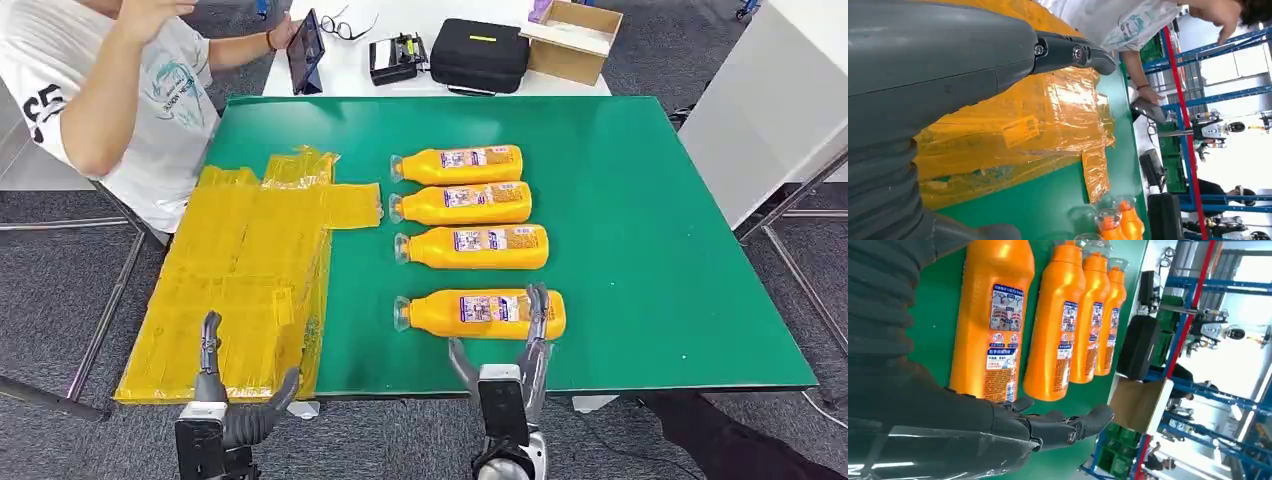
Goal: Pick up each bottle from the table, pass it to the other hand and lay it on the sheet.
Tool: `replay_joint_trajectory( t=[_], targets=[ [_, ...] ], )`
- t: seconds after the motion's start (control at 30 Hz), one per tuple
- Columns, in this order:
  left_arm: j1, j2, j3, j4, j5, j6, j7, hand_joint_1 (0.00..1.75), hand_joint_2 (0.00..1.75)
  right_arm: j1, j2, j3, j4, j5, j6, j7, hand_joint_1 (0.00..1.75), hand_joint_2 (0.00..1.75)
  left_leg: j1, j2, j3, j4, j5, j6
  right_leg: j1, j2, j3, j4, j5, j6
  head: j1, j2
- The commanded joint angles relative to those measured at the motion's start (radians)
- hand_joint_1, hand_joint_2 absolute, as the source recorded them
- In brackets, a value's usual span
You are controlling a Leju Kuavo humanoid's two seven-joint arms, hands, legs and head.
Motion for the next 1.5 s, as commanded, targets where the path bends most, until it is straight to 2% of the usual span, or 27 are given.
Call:
replay_joint_trajectory(
  t=[0.03, 0.2, 0.43, 0.47, 0.67, 0.77, 0.97, 1.1, 1.17, 1.3, 1.5],
  targets=[
    [-0.106, 0.041, 0.019, 0.056, -0.009, -0.011, -0.010, 0.00, 1.75, -0.204, -0.180, 0.045, -0.013, 0.239, 0.192, 0.229, 0.00, 1.75, 0.001, 0.003, 0.003, -0.001, 0.000, 0.001, 0.001, 0.001, 0.003, -0.002, 0.001, -0.003, 0.000, 0.000],
    [-0.133, 0.034, 0.047, 0.097, -0.019, -0.031, -0.014, 0.00, 1.75, -0.364, -0.253, 0.045, 0.066, 0.268, 0.359, 0.333, 0.00, 1.75, 0.000, 0.002, 0.002, -0.001, 0.001, 0.001, 0.000, 0.001, 0.002, -0.001, 0.002, -0.001, 0.000, 0.000],
    [-0.132, 0.031, 0.047, 0.100, -0.020, -0.033, -0.014, 0.00, 1.75, -0.366, -0.255, 0.062, 0.077, 0.277, 0.376, 0.352, 0.00, 1.75, 0.001, 0.002, 0.005, -0.001, 0.000, 0.002, 0.001, 0.000, 0.006, -0.003, 0.001, -0.002, 0.000, 0.000],
    [-0.136, 0.030, 0.050, 0.107, -0.023, -0.035, -0.014, 0.00, 1.75, -0.397, -0.279, 0.092, 0.102, 0.270, 0.437, 0.379, 0.00, 1.75, 0.000, 0.001, 0.005, -0.001, 0.001, 0.002, 0.001, 0.000, 0.006, -0.002, 0.001, -0.002, 0.000, 0.000],
    [-0.169, 0.029, 0.081, 0.177, -0.021, -0.039, -0.012, 0.00, 1.75, -0.500, -0.306, 0.182, 0.218, 0.248, 0.518, 0.385, 0.00, 1.75, 0.000, 0.004, 0.004, -0.001, 0.001, 0.002, 0.001, 0.003, 0.004, -0.002, 0.002, -0.001, 0.000, 0.000],
    [-0.176, 0.029, 0.088, 0.199, -0.030, -0.047, -0.012, 0.00, 1.75, -0.499, -0.303, 0.227, 0.225, 0.217, 0.535, 0.387, 0.00, 1.75, 0.000, 0.003, 0.004, -0.001, 0.001, 0.002, 0.001, 0.002, 0.005, -0.002, 0.002, -0.002, 0.000, 0.000],
    [-0.228, 0.037, 0.101, 0.297, -0.035, -0.049, -0.020, 0.00, 1.75, -0.493, -0.391, 0.356, 0.266, 0.050, 0.672, 0.300, 0.00, 1.75, 0.000, 0.001, 0.005, -0.002, 0.001, 0.002, 0.001, 0.000, 0.006, -0.003, 0.001, -0.002, 0.000, 0.000],
    [-0.250, 0.038, 0.105, 0.350, -0.023, -0.044, -0.039, 0.00, 1.75, -0.429, -0.514, 0.437, 0.186, 0.030, 0.702, 0.285, 0.00, 1.75, 0.000, -0.003, 0.006, -0.002, 0.001, 0.002, 0.001, -0.004, 0.009, -0.004, 0.000, -0.002, 0.000, 0.000],
    [-0.249, 0.038, 0.105, 0.350, -0.022, -0.044, -0.040, 0.00, 1.75, -0.406, -0.550, 0.440, 0.162, 0.027, 0.701, 0.283, 0.00, 1.75, 0.000, -0.005, 0.006, -0.002, 0.001, 0.003, 0.001, -0.005, 0.009, -0.003, -0.001, -0.002, 0.000, 0.000],
    [-0.254, 0.032, 0.098, 0.375, -0.023, -0.048, -0.036, 0.00, 1.75, -0.344, -0.683, 0.461, 0.022, 0.036, 0.728, 0.323, 0.00, 1.75, 0.000, -0.005, 0.004, 0.000, 0.000, 0.003, 0.000, -0.005, 0.007, -0.002, -0.001, -0.001, 0.000, 0.000],
    [-0.246, 0.033, 0.100, 0.369, -0.021, -0.046, -0.036, 0.00, 1.75, -0.315, -0.694, 0.464, -0.011, 0.082, 0.704, 0.351, 0.00, 1.75, -0.002, -0.002, 0.001, 0.000, 0.000, 0.004, -0.002, -0.002, 0.003, -0.001, 0.000, 0.000, 0.000, 0.000]
  ],
)
